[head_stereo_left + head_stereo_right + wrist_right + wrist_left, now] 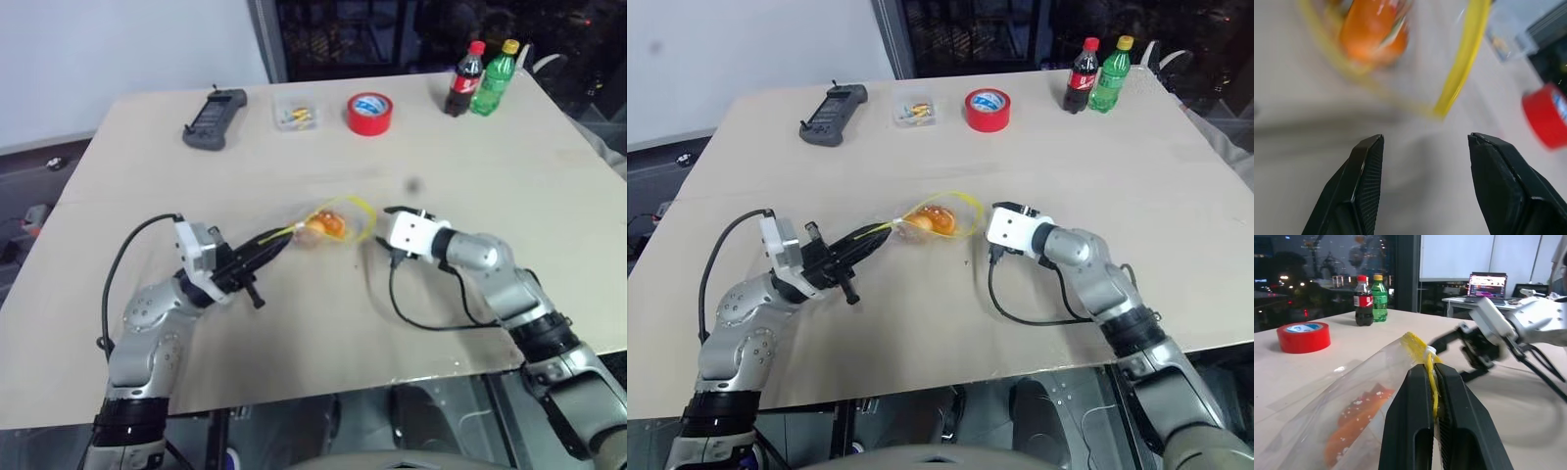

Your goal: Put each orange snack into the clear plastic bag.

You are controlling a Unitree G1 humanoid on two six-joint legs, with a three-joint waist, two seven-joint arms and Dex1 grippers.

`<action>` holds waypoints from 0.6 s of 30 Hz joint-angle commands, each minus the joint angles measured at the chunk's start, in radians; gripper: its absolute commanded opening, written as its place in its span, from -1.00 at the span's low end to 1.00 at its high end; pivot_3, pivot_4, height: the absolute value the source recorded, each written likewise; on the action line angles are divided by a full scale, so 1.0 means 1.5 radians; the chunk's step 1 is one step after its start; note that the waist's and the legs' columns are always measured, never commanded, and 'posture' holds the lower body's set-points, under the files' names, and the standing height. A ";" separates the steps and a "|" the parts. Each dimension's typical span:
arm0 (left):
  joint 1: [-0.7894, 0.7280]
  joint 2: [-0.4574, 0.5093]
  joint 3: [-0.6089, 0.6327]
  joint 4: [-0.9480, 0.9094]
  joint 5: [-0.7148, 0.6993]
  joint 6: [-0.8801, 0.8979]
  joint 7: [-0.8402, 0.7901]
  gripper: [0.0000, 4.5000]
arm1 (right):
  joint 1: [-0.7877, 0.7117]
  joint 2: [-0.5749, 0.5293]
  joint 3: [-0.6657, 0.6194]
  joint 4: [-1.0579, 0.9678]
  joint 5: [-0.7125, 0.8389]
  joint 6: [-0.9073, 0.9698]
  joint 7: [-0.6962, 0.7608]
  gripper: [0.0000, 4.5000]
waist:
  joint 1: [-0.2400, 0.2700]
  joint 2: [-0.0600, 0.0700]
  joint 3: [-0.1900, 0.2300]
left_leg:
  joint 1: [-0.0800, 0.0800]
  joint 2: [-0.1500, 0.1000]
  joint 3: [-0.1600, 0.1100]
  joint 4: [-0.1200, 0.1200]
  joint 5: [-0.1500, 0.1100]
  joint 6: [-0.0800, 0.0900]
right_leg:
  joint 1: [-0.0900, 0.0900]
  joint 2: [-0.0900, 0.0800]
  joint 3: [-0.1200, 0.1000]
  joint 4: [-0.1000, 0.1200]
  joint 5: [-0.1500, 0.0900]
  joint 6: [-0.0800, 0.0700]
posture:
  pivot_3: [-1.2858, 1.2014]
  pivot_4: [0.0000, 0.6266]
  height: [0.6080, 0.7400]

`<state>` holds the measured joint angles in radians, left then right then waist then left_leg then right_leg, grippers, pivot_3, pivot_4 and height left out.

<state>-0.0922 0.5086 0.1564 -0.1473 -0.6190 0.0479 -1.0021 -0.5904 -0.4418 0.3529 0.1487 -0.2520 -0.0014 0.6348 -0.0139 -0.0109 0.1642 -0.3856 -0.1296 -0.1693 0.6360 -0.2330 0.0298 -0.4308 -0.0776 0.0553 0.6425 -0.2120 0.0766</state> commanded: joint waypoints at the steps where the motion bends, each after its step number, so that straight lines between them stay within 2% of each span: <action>1: 0.009 0.009 0.011 -0.034 0.001 -0.007 -0.006 -1.00 | -0.026 0.010 -0.013 0.017 0.014 -0.049 0.000 0.24 | 0.000 0.000 0.000 | 0.000 0.000 0.000 0.000 0.000 0.000 | 0.000 0.000 0.000 0.000 0.000 0.000 | 0.03 -0.52 1.00; 5: 0.025 0.014 0.013 -0.047 0.005 -0.011 -0.011 -1.00 | -0.036 0.019 -0.008 0.036 0.025 -0.084 0.021 0.24 | 0.000 0.000 0.000 | 0.000 0.000 0.000 0.000 0.000 0.000 | 0.000 0.000 0.000 0.000 0.000 0.000 | 0.03 -0.52 1.00; 6: 0.027 0.015 0.013 -0.048 0.006 -0.012 -0.012 -1.00 | -0.040 0.021 -0.006 0.044 0.027 -0.094 0.027 0.14 | 0.000 0.000 0.000 | 0.000 0.000 0.000 0.000 0.000 0.000 | 0.000 0.000 0.000 0.000 0.000 0.000 | 0.03 -0.52 1.00; 8: 0.029 0.015 0.014 -0.049 0.005 -0.013 -0.011 -1.00 | -0.045 0.026 -0.004 0.062 0.031 -0.122 0.033 -0.15 | 0.000 0.000 0.000 | 0.000 0.000 0.000 0.000 0.000 0.000 | 0.000 0.000 0.000 0.000 0.000 0.000 | 0.03 -0.52 1.00; 12: 0.034 0.015 0.016 -0.044 0.007 -0.017 -0.011 -1.00 | -0.051 0.024 -0.002 0.104 0.026 -0.174 0.044 -0.98 | -0.001 0.000 0.000 | 0.000 0.000 0.000 0.000 0.000 0.000 | 0.000 0.000 0.000 0.000 0.000 0.000 | 0.03 -0.52 1.00; 18: 0.000 0.004 0.016 -0.013 0.026 -0.014 0.031 -1.00 | -0.070 0.008 -0.048 0.114 0.030 -0.174 0.018 -0.98 | 0.000 0.000 0.000 | 0.000 0.000 0.000 0.000 0.000 0.000 | 0.000 0.000 0.000 0.000 0.000 0.000 | 0.03 -0.52 1.00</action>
<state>-0.0613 0.5180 0.1576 -0.1714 -0.5971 0.0380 -0.9881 -0.6571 -0.4111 0.3346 0.3462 -0.2230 -0.2500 0.6874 -0.0138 -0.0108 0.1643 -0.3854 -0.1295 -0.1695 0.6358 -0.2331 0.0295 -0.4308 -0.0771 0.0553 0.6426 -0.2119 0.0765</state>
